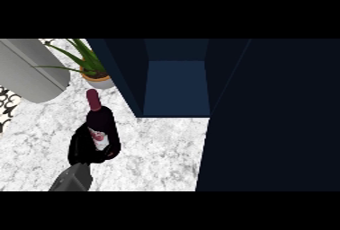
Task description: Pick up the wine, place it into the cabinet and close the cabinet
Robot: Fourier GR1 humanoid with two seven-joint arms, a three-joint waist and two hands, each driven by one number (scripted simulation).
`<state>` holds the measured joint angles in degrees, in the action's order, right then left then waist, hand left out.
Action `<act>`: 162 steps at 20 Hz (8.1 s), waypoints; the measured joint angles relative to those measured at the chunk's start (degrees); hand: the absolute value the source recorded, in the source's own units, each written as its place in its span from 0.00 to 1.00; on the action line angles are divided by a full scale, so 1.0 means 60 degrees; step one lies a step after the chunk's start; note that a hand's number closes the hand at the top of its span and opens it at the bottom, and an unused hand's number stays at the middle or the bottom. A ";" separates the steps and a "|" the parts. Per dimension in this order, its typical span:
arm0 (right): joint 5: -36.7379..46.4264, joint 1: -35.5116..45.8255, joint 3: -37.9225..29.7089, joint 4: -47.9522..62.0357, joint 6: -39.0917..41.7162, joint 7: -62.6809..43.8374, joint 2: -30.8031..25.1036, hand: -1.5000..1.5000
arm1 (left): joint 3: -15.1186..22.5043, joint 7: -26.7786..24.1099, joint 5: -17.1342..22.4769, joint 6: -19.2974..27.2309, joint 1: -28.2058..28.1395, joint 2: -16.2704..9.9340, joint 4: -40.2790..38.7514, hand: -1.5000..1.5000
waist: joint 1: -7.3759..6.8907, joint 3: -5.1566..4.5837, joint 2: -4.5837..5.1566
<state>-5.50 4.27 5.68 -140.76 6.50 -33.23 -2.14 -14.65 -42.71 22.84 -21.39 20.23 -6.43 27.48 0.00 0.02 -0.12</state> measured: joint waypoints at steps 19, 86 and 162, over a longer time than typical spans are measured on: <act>-0.0215 -0.0058 -0.0216 0.0037 0.0092 -0.0023 0.0004 0.00 | 0.4047 0.2628 0.0877 0.2798 -0.2559 0.1040 0.6568 1.00 | 0.0001 -0.0001 -0.0007; -0.0701 0.0097 -0.0261 0.1138 0.0552 0.1190 0.0030 0.00 | 0.6298 0.1491 0.7036 0.6047 0.6665 0.1075 -0.2454 1.00 | 0.0628 -0.0019 0.0238; -0.0821 0.0236 -0.0089 0.1114 0.0461 0.0928 -0.0002 0.00 | 1.1289 -0.1533 1.0867 0.8227 0.5590 0.1042 0.0842 0.00 | 0.0510 -0.0007 0.0118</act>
<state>-10.42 5.69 5.14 -134.07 9.27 -27.66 -2.15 53.08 -51.90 88.05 27.97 53.77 -0.18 32.54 3.05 -0.02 0.59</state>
